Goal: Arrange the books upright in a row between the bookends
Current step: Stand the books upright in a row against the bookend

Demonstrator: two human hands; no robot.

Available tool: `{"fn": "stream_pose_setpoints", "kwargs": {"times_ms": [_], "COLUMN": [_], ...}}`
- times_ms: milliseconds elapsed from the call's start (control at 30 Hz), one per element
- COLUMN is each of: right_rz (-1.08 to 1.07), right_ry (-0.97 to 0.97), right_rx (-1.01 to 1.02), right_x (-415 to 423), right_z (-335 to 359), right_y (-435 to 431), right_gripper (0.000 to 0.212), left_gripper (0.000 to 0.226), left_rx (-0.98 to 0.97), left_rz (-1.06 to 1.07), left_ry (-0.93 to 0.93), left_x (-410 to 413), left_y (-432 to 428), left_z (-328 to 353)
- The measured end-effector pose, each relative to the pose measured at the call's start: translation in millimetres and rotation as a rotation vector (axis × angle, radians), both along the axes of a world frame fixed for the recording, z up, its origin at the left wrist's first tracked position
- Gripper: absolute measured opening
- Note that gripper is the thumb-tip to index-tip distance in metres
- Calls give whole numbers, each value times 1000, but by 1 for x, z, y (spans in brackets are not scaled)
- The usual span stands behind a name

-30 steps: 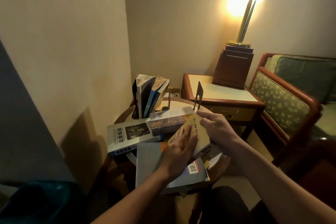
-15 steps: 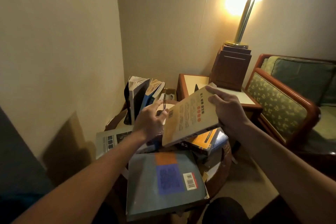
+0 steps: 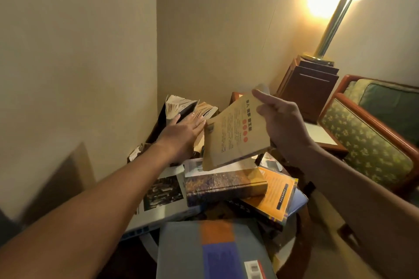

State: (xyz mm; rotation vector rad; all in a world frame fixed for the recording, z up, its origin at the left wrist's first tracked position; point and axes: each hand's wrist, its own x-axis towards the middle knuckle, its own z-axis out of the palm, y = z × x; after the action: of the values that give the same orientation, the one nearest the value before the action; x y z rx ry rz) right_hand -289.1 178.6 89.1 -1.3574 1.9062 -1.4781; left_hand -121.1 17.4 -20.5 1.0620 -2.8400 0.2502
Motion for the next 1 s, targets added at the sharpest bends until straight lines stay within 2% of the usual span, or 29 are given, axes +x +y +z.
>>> {"fn": "stream_pose_setpoints", "kwargs": {"times_ms": [100, 267, 533, 733, 1000], "right_rz": [-15, -38, 11, -46, -102], "right_ry": [21, 94, 231, 370, 385], "right_rx": [-11, 8, 110, 45, -31], "right_x": [1, 7, 20, 12, 16], "right_z": [4, 0, 0, 21, 43], "right_y": [-16, -48, -80, -86, -83], "right_gripper": [40, 38, 38, 38, 40], "left_gripper": [80, 81, 78, 82, 87], "left_rx": [-11, -17, -84, -106, -111], "left_rz": [55, 147, 121, 145, 212], "left_ry": [87, 182, 292, 291, 242], "left_x": [17, 34, 32, 31, 34], "left_y": [-7, -23, -28, -28, -29], "left_z": [2, -4, -16, -19, -16]}}
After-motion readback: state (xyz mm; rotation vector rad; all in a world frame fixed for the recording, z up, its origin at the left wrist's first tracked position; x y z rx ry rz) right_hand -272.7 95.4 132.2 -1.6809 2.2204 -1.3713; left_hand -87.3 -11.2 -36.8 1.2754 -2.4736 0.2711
